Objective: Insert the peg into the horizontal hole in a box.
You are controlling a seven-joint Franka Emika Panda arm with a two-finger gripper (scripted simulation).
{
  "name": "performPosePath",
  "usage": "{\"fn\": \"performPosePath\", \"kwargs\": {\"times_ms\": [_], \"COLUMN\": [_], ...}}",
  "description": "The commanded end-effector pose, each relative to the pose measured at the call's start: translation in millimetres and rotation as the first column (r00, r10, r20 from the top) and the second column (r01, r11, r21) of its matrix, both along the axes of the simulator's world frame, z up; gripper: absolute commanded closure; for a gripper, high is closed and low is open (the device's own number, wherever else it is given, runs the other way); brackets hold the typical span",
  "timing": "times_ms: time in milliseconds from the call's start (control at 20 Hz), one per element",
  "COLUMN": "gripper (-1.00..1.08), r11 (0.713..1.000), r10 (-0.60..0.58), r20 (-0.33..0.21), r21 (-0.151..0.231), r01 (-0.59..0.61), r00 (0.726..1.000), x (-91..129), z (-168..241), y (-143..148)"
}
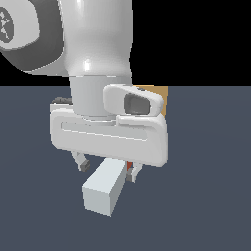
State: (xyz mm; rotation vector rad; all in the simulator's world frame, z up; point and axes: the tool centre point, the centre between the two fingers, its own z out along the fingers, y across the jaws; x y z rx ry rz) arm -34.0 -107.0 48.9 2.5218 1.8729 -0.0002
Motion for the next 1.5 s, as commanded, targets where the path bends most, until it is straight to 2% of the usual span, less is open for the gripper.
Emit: {"fn": "performPosePath", "kwargs": {"times_ms": [0, 350, 400, 1050, 1450], "gripper": [-0.92, -0.92, 1.08, 1.08, 1.08], "r11": [1.000, 1.000, 1.000, 1.000, 0.997], "r10": [0.000, 0.001, 0.001, 0.007, 0.076], "r20": [-0.001, 0.000, 0.000, 0.000, 0.000], "r21": [0.000, 0.000, 0.000, 0.000, -0.001], "r01": [0.000, -0.001, -0.001, -0.007, -0.076], "r00": [1.000, 1.000, 1.000, 1.000, 0.997], "x": [-0.6, 0.6, 0.6, 2.6, 25.2], "z": [-12.6, -26.0, -26.0, -24.6, -12.9], "y": [0.2, 0.4, 0.4, 1.1, 10.6]}}
